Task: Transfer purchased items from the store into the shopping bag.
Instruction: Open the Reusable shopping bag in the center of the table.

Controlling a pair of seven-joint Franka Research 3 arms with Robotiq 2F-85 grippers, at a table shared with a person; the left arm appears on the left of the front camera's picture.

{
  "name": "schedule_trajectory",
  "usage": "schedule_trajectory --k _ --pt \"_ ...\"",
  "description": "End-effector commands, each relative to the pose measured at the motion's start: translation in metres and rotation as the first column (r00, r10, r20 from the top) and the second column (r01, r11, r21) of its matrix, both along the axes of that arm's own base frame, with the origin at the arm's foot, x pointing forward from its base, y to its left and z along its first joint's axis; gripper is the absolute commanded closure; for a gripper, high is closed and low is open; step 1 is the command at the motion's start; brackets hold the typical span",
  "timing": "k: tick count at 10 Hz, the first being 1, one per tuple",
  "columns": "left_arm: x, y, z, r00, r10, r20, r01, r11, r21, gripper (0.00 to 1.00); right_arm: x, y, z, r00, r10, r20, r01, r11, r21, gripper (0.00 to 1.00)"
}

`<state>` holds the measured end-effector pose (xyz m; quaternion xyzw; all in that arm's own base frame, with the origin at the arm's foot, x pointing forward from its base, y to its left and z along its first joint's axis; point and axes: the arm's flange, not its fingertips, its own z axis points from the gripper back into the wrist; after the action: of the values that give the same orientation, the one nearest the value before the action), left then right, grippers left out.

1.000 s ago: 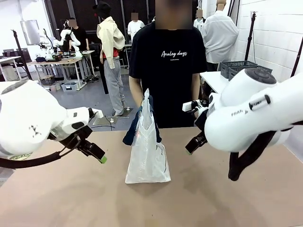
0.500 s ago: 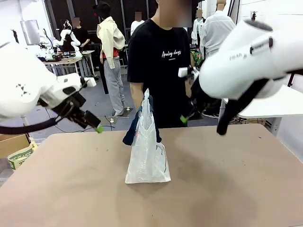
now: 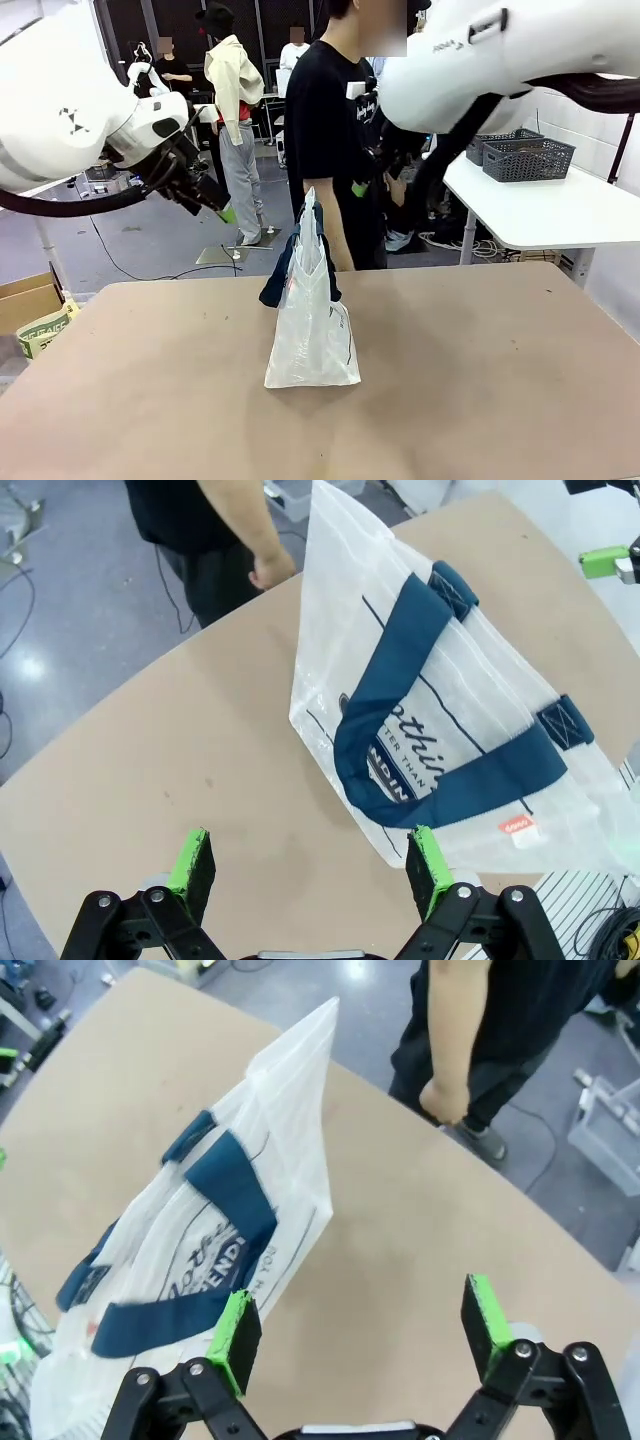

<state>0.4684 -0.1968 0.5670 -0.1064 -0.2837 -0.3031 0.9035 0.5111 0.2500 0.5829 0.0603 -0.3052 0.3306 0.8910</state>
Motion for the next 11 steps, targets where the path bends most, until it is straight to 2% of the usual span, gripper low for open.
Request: schedule_trajectory --k 1,3,4,5,6,7,8,9,11 --pt "-0.008 0.005 -0.002 1.0 0.004 0.003 -0.004 1.0 -0.001 0.0 -0.011 -0.005 -0.003 1.0 0.01 -0.016 -0.01 1.0 0.024 0.0" --pt "-0.008 0.005 -0.002 1.0 0.004 0.003 -0.004 1.0 -0.001 0.0 -0.011 -0.005 -0.003 1.0 0.01 -0.016 -0.01 1.0 0.024 0.0" --pt "0.0 -0.001 -0.001 1.0 -0.001 -0.002 0.001 1.0 0.002 0.0 0.0 0.002 0.0 1.0 -0.002 -0.002 0.002 1.0 0.003 0.0" --pt "-0.004 -0.012 0.01 0.998 0.003 -0.064 -0.002 1.0 0.02 0.0 0.007 0.007 0.001 0.994 -0.022 -0.105 0.027 0.999 0.046 0.0" --pt "-0.01 -0.026 0.025 0.99 0.052 -0.131 -0.046 0.998 0.048 0.0 0.017 0.016 0.002 0.979 -0.075 -0.188 0.078 0.997 0.01 0.0" --pt "-0.017 -0.037 0.034 0.982 0.08 -0.169 -0.069 0.995 0.068 0.0 0.023 0.026 0.003 0.964 -0.07 -0.255 0.076 0.997 0.012 0.0" --pt "-0.018 -0.048 0.033 0.974 0.081 -0.211 -0.065 0.995 0.081 0.0 0.03 0.039 0.002 0.95 -0.083 -0.3 0.087 0.996 0.0 0.0" --pt "-0.018 -0.056 0.034 0.966 0.101 -0.237 -0.08 0.992 0.097 0.0 0.037 0.052 -0.001 0.947 -0.092 -0.309 0.092 0.996 -0.017 0.0" --pt "-0.015 -0.061 0.03 0.975 0.072 -0.209 -0.049 0.992 0.112 0.0 0.047 0.076 0.001 0.936 -0.079 -0.344 0.075 0.997 -0.026 0.0"
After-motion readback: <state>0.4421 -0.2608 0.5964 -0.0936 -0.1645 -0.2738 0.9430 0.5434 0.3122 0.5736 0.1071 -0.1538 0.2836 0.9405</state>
